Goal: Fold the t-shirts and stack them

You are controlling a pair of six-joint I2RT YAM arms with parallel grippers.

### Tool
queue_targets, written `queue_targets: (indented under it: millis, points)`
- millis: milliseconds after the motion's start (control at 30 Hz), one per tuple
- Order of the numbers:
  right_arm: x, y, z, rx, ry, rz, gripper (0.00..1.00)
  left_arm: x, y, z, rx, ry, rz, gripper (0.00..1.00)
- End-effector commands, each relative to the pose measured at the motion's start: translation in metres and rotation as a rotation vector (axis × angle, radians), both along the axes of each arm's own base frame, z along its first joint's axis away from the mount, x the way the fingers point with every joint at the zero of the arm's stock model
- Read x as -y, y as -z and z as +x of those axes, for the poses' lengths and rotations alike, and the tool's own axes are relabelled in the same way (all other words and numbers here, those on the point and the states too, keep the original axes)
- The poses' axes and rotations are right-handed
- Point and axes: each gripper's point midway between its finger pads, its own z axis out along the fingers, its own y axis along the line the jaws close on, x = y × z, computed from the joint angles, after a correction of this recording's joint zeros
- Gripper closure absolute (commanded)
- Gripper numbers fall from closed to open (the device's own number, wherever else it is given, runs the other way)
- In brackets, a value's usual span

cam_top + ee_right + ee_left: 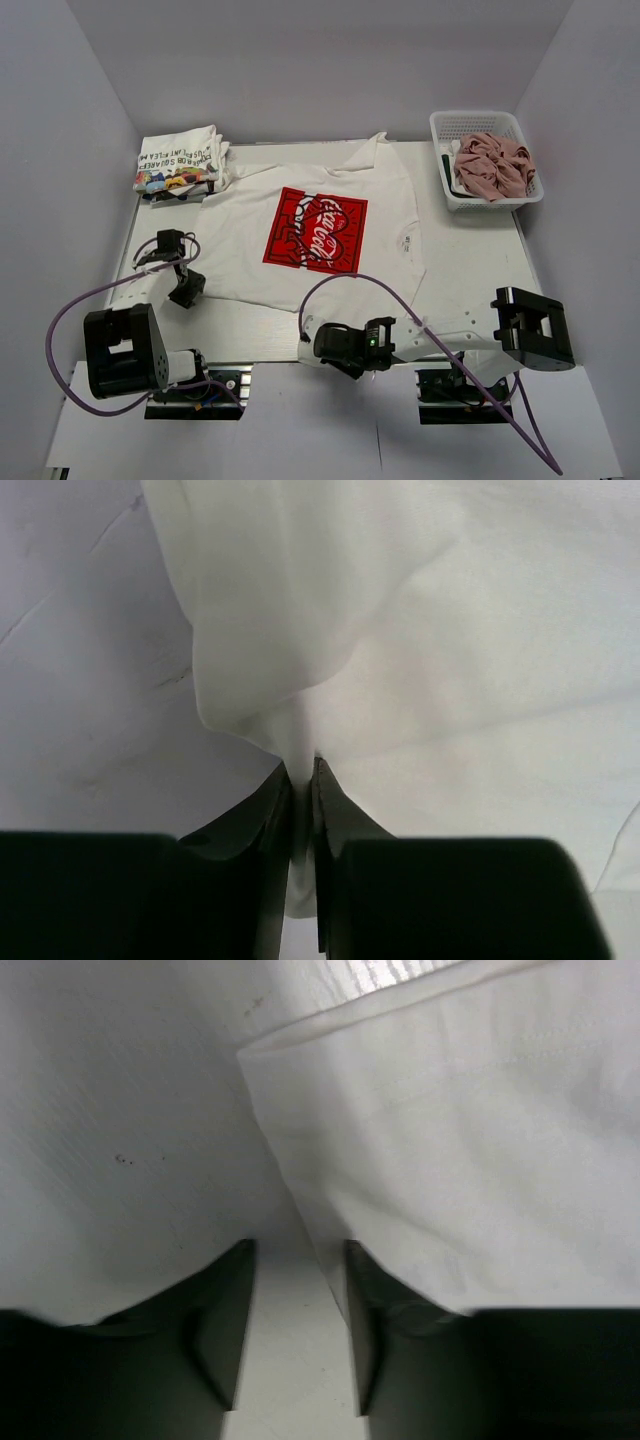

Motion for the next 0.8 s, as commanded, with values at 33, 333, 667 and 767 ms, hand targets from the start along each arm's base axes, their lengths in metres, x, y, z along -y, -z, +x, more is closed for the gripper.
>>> queue_targets:
  millis: [33,333,667,767]
  points:
    - [0.006,0.009,0.001,0.015,0.036,-0.057,0.86,-0.006,-0.019,0.014,0.089,-0.009,0.028,0.4]
    - [0.008,0.005,0.009,0.043,0.059,-0.046,1.0,-0.014,-0.034,0.025,0.147,-0.043,0.066,0.26]
    - [0.011,0.006,0.013,0.052,0.073,-0.051,1.0,-0.014,-0.007,0.04,0.091,-0.062,0.04,0.39]
    - [0.011,0.004,0.017,0.063,0.078,-0.04,1.0,-0.011,0.005,0.038,0.051,-0.058,0.025,0.79]
